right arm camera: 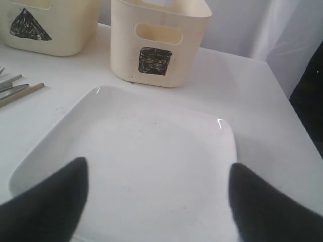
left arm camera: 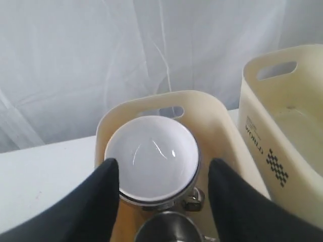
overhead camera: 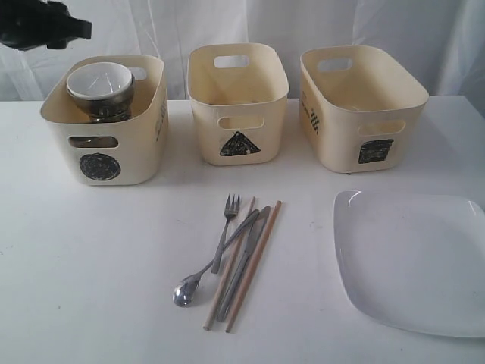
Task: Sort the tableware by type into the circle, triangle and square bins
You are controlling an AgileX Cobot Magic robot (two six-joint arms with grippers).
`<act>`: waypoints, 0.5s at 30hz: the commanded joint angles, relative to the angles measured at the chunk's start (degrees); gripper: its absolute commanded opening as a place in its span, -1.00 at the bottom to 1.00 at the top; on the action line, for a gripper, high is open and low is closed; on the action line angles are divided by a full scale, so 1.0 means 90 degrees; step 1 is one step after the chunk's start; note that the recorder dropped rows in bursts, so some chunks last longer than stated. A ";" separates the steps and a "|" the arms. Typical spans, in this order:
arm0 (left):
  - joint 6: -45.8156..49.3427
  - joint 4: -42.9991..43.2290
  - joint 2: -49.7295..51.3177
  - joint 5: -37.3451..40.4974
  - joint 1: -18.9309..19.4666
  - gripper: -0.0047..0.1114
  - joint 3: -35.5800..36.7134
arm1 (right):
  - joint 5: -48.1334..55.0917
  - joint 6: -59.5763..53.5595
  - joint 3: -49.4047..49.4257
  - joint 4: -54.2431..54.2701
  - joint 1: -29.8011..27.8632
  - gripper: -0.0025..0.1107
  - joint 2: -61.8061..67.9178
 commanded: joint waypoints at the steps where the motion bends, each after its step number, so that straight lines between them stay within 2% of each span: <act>1: 0.0037 0.0007 -0.0605 0.0870 -0.0030 0.04 -0.0035 | -0.0050 -0.0007 -0.0016 -0.0295 -0.0004 0.67 0.0016; 4: 0.0024 0.0007 -0.0840 0.1952 -0.0030 -0.08 -0.0003 | -0.0050 -0.0007 -0.0016 -0.0297 -0.0004 0.63 0.0016; 5: 0.0014 0.0007 -0.0908 0.2248 -0.0030 -0.14 0.0033 | -0.0050 0.0031 -0.0016 -0.0280 -0.0004 0.57 0.0016; 6: 0.0014 0.0007 -0.0944 0.2611 -0.0030 -0.24 0.0089 | -0.0050 0.0057 -0.0016 -0.0280 -0.0004 0.42 0.0016; 8: 0.0014 0.0007 -0.1029 0.3059 -0.0030 -0.52 0.0242 | -0.0050 0.0057 -0.0016 -0.0280 -0.0004 -0.05 0.0016; 10: 0.0001 0.0051 -0.1142 0.3091 -0.0030 -0.85 0.0512 | -0.0050 0.0057 -0.0016 -0.0280 -0.0004 -0.65 0.0016; 11: -0.0044 0.0078 -0.1200 0.2999 -0.0030 -0.91 0.0673 | -0.0050 0.0057 -0.0016 -0.0280 -0.0004 -0.92 0.0016; 15: -0.0765 0.0078 -0.1633 0.2328 -0.0018 -0.91 0.1373 | -0.0050 0.0178 -0.0016 -0.0296 -0.0004 -0.93 0.0016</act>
